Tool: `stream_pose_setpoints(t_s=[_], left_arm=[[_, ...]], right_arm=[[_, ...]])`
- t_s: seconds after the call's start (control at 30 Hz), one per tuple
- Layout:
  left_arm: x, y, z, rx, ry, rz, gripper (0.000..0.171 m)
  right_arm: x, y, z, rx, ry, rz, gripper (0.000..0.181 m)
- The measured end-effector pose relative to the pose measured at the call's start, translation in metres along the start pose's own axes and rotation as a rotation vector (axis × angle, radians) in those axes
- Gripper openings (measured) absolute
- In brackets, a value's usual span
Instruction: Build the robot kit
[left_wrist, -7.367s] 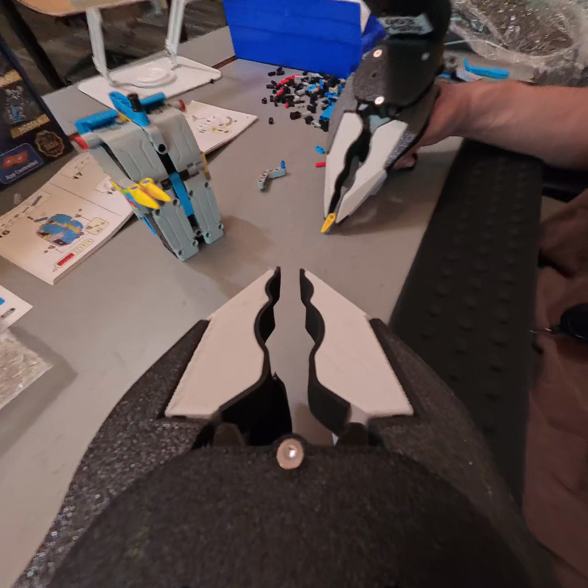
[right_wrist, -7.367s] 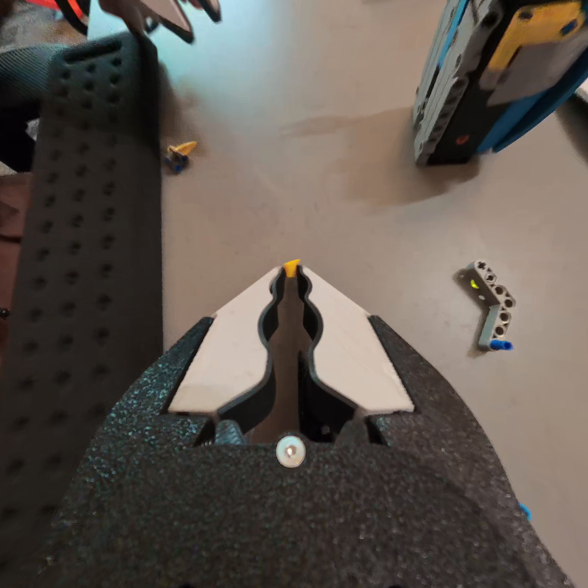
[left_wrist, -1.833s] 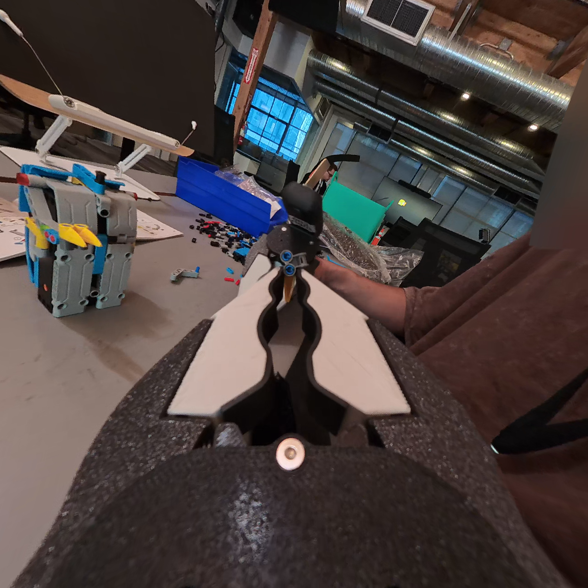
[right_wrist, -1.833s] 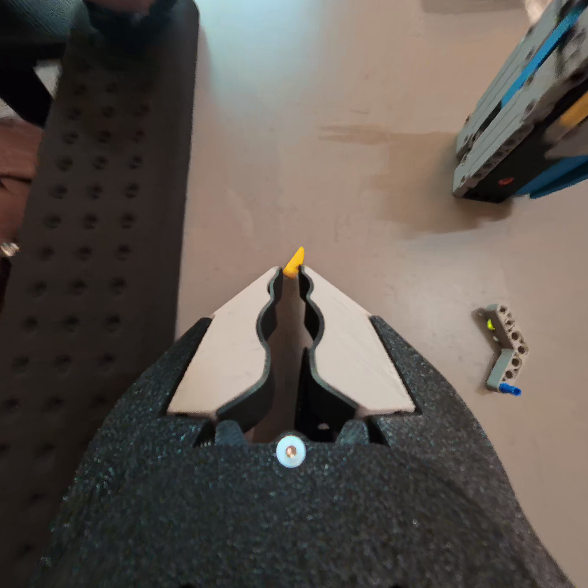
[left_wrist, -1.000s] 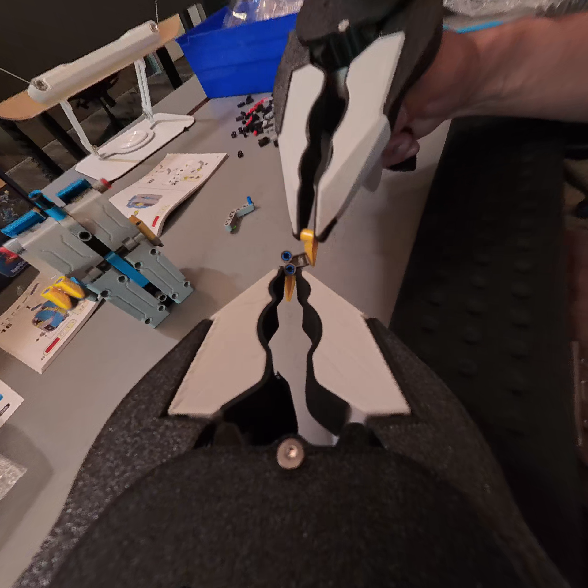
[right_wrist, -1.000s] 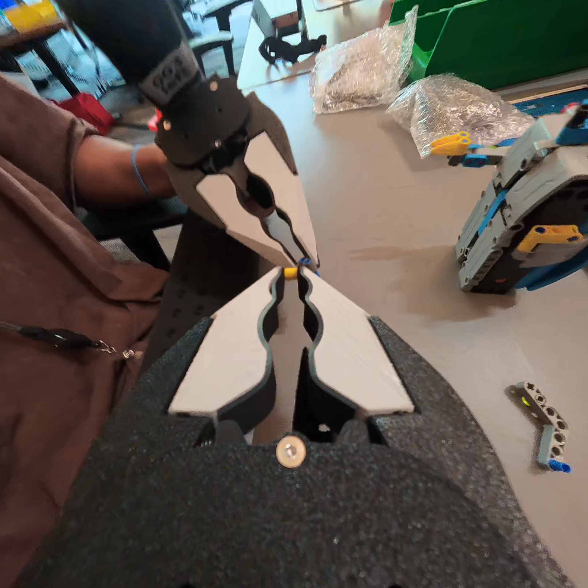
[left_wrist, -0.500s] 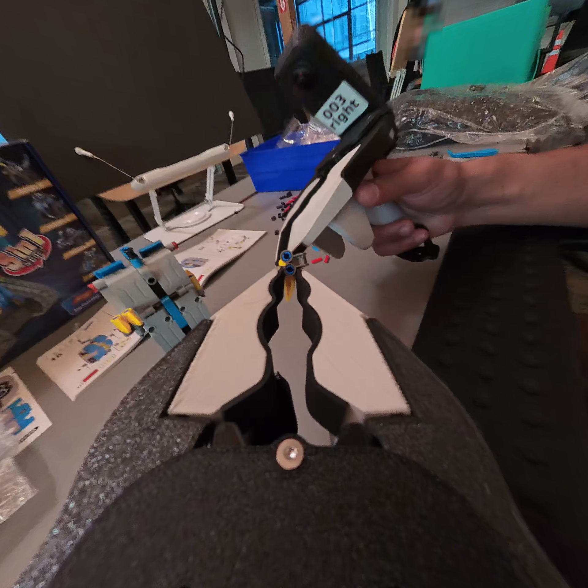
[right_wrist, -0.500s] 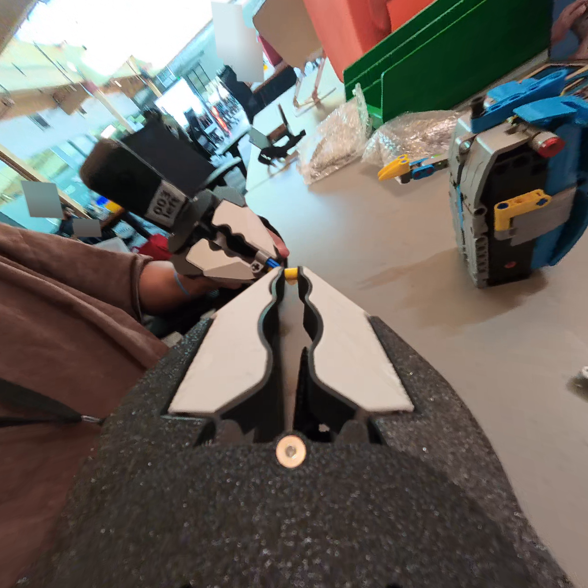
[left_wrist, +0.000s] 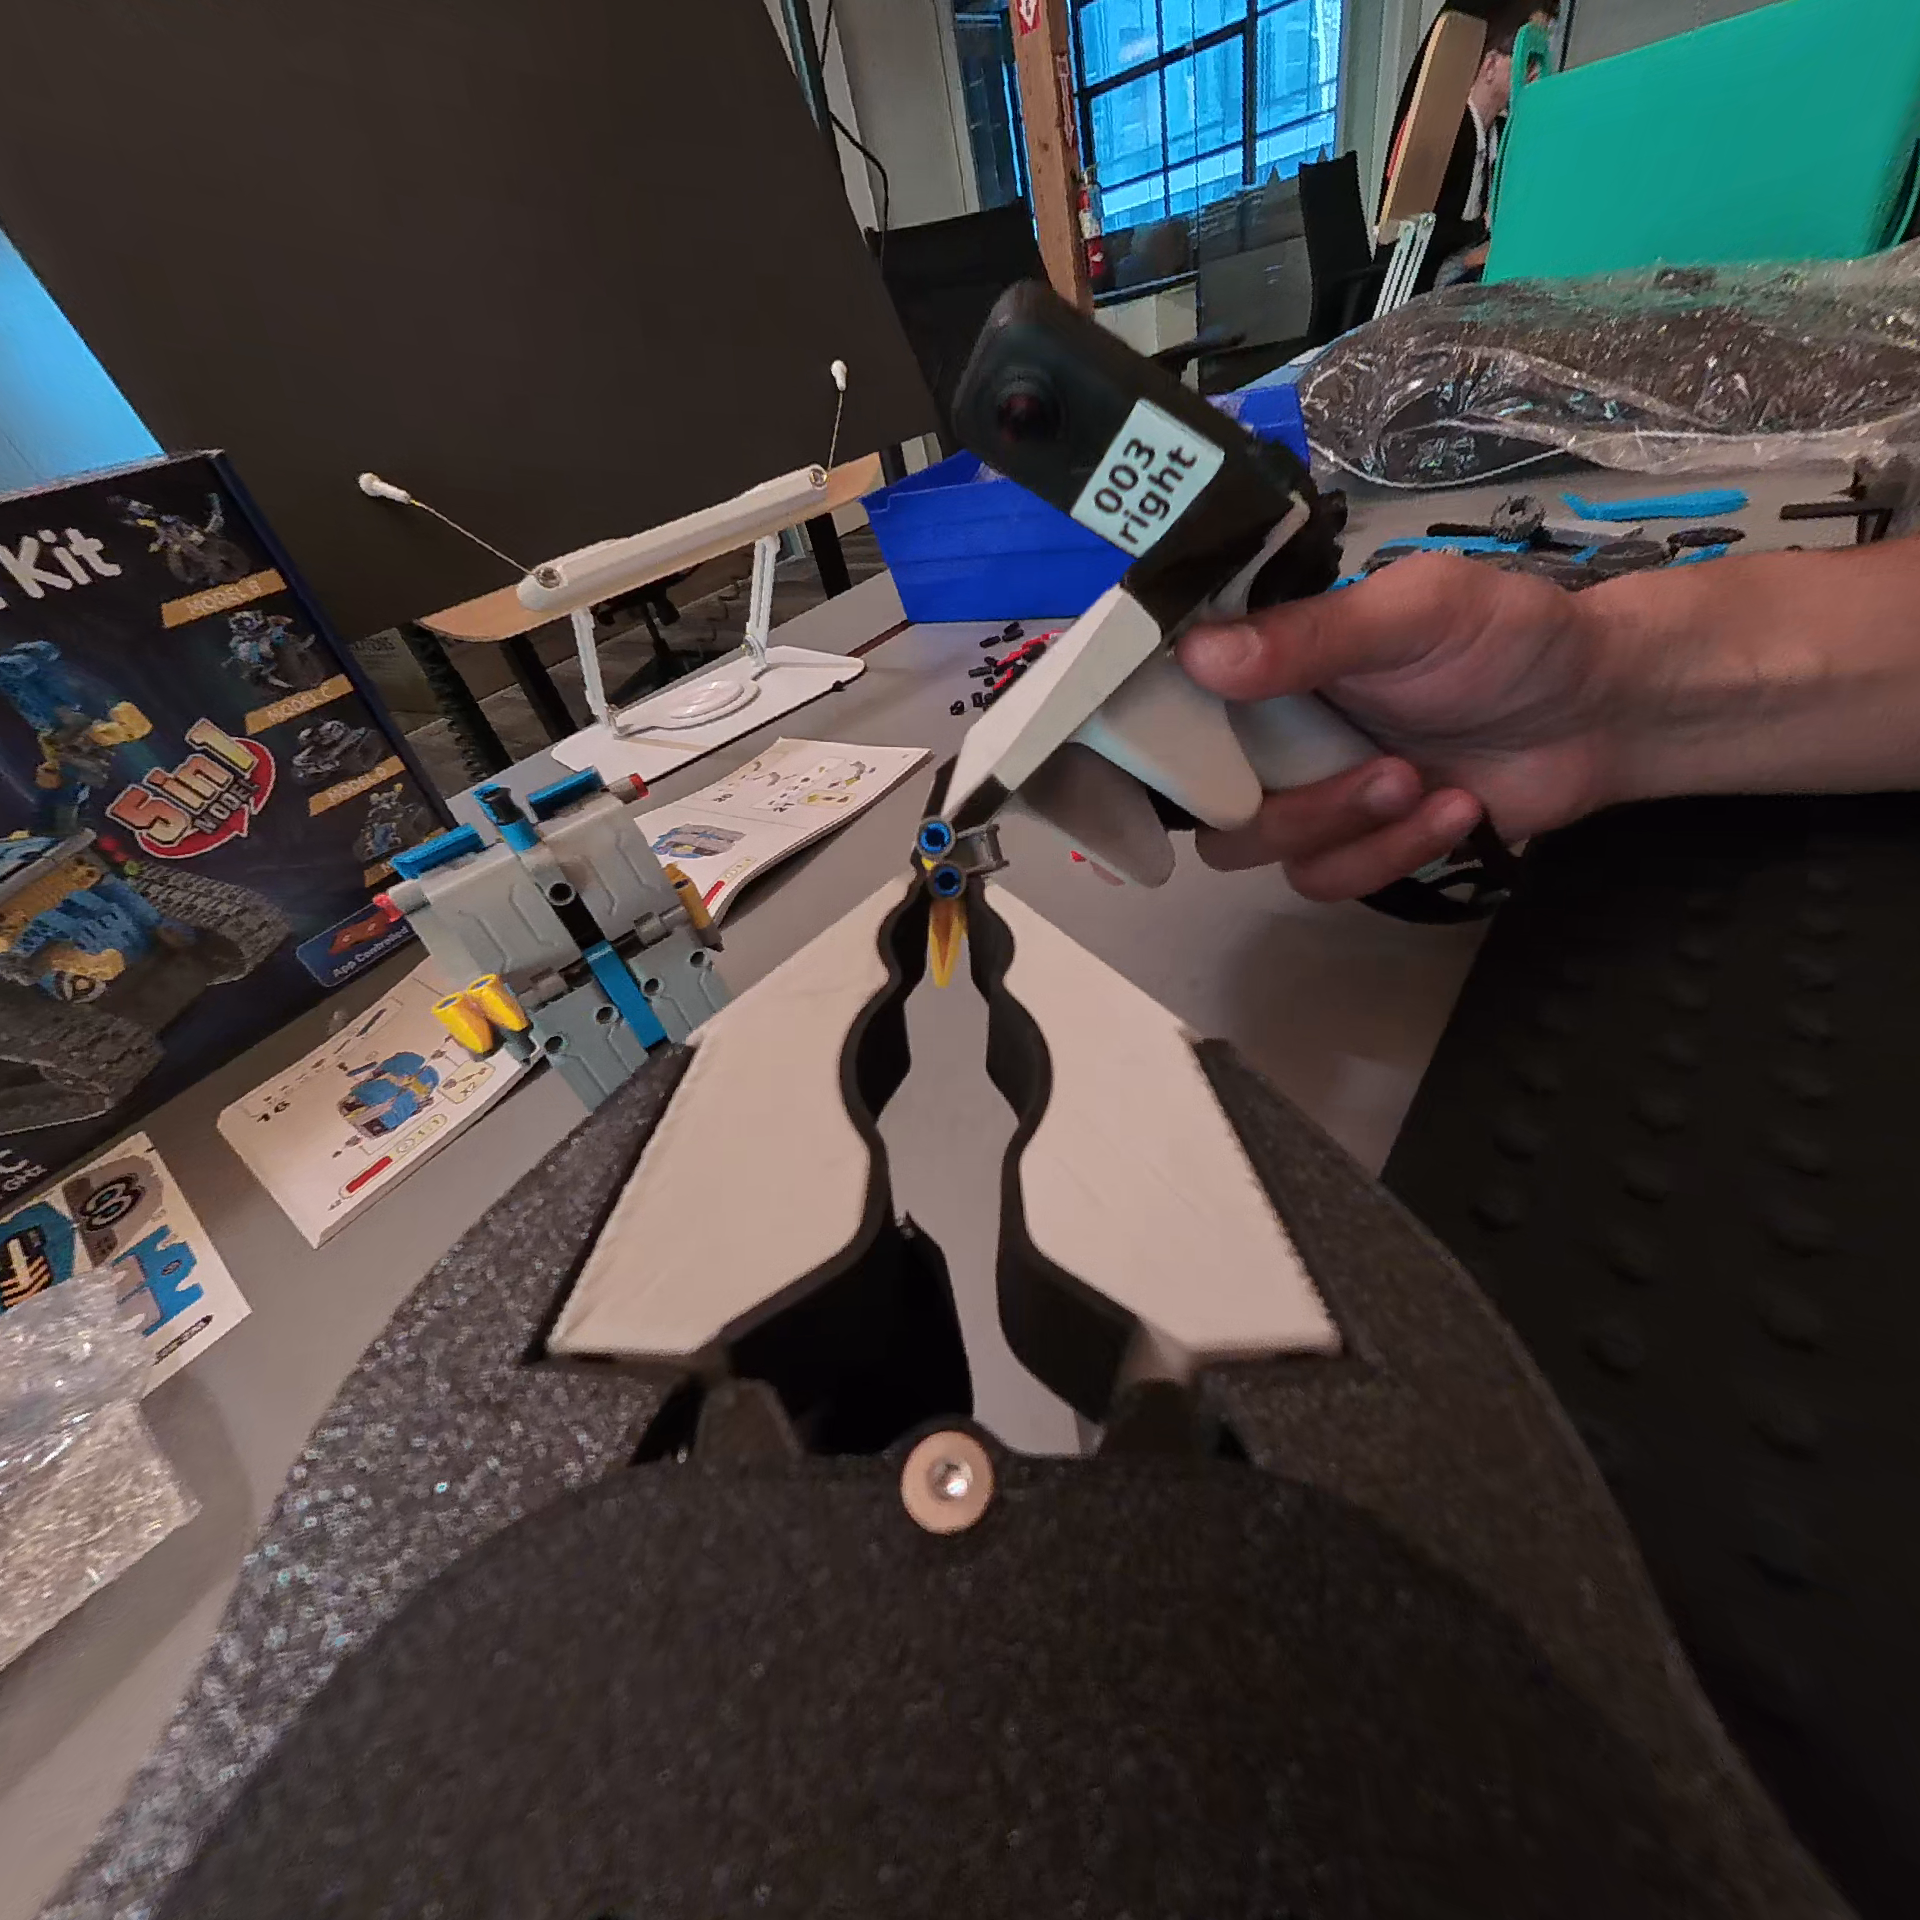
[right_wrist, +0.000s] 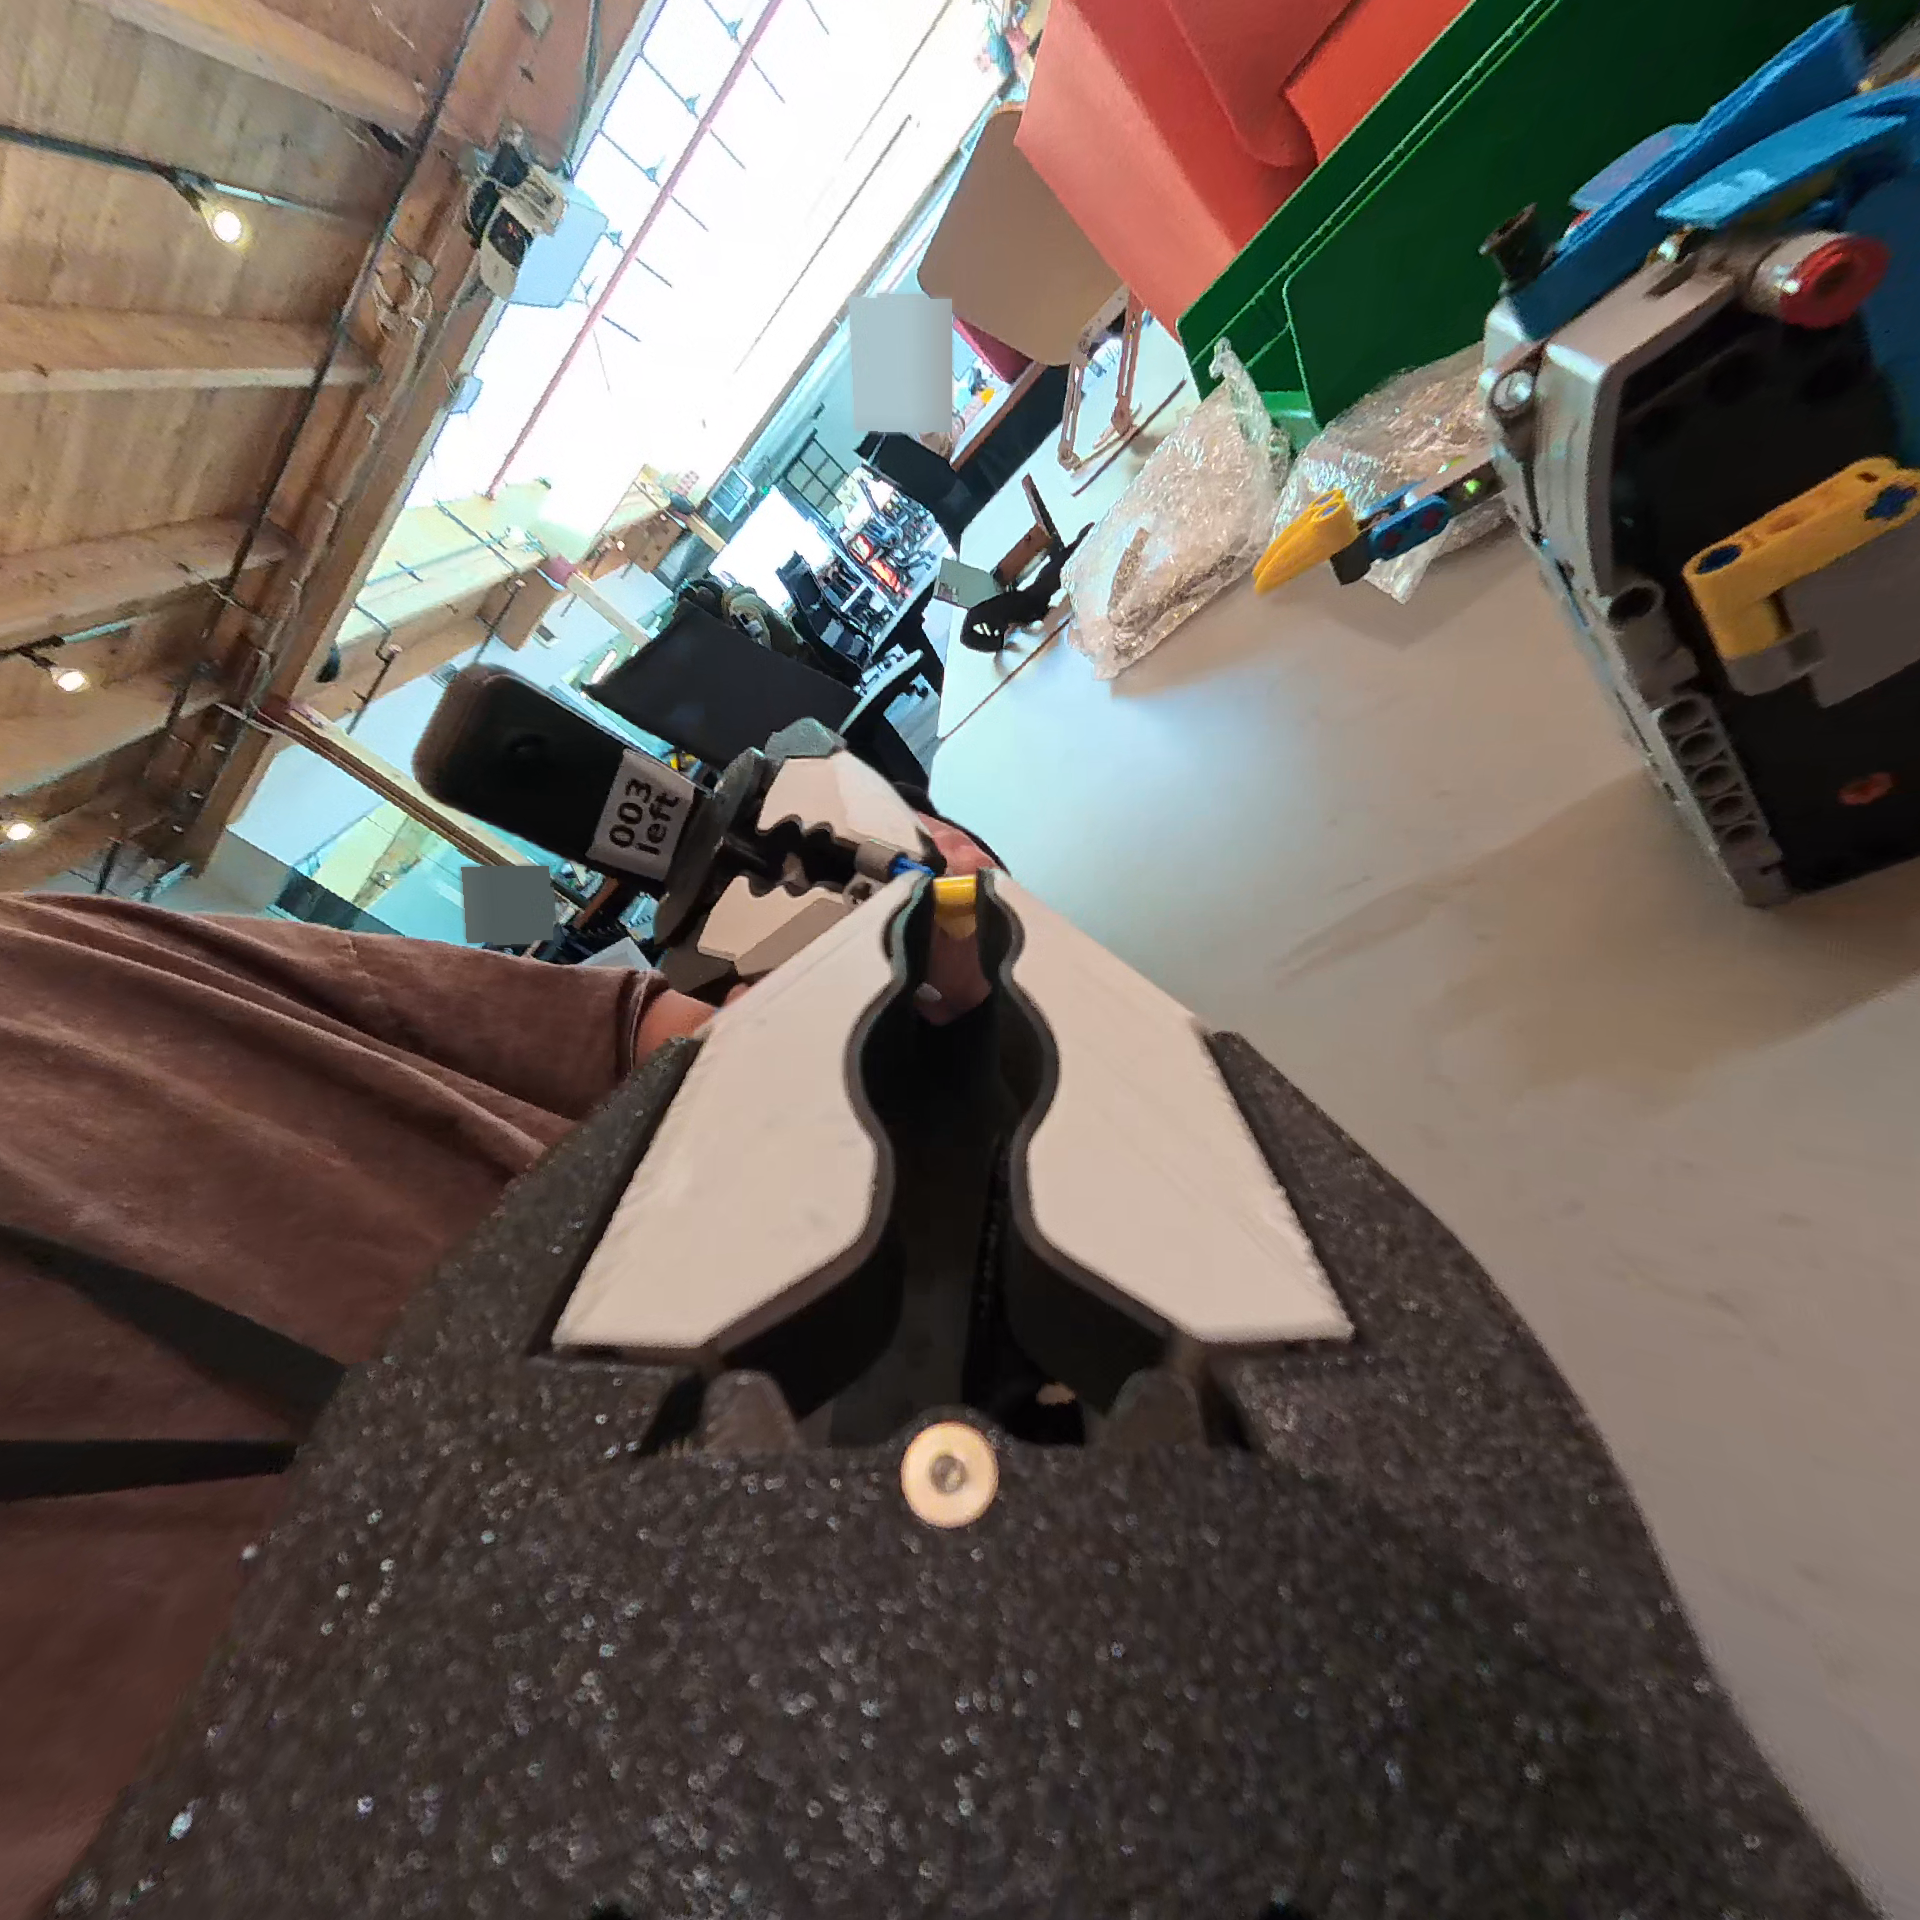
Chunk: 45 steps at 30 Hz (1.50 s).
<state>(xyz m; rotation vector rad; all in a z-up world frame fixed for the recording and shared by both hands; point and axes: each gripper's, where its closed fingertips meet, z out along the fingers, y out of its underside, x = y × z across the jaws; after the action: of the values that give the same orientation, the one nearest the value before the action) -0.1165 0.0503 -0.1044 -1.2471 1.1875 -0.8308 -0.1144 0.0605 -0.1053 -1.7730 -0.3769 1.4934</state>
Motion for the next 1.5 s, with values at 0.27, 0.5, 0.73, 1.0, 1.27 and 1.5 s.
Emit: stream_pose_setpoints(t_s=[0.27, 0.5, 0.73, 1.0, 1.27, 1.5], left_arm=[[0.0, 0.001, 0.001, -0.011, -0.031, 0.026, 0.007], [0.001, 0.002, 0.002, -0.021, -0.05, 0.038, 0.007], [0.001, 0.0, 0.001, -0.015, -0.06, 0.044, 0.007], [-0.008, 0.001, -0.002, -0.019, -0.095, 0.031, 0.007], [-0.004, 0.004, 0.001, -0.03, -0.076, 0.048, 0.007], [0.001, 0.011, 0.005, -0.087, -0.098, 0.148, 0.007]], right_arm=[[0.002, -0.005, 0.001, 0.052, -0.038, 0.078, 0.007], [-0.003, -0.003, 0.001, 0.056, -0.104, 0.135, 0.008], [-0.01, -0.005, 0.0, 0.067, -0.157, 0.132, 0.018], [-0.012, -0.004, -0.002, 0.056, -0.136, 0.084, 0.02], [-0.006, 0.0, 0.004, 0.038, -0.041, 0.027, 0.028], [-0.005, -0.001, 0.007, 0.046, 0.011, -0.01, 0.025]])
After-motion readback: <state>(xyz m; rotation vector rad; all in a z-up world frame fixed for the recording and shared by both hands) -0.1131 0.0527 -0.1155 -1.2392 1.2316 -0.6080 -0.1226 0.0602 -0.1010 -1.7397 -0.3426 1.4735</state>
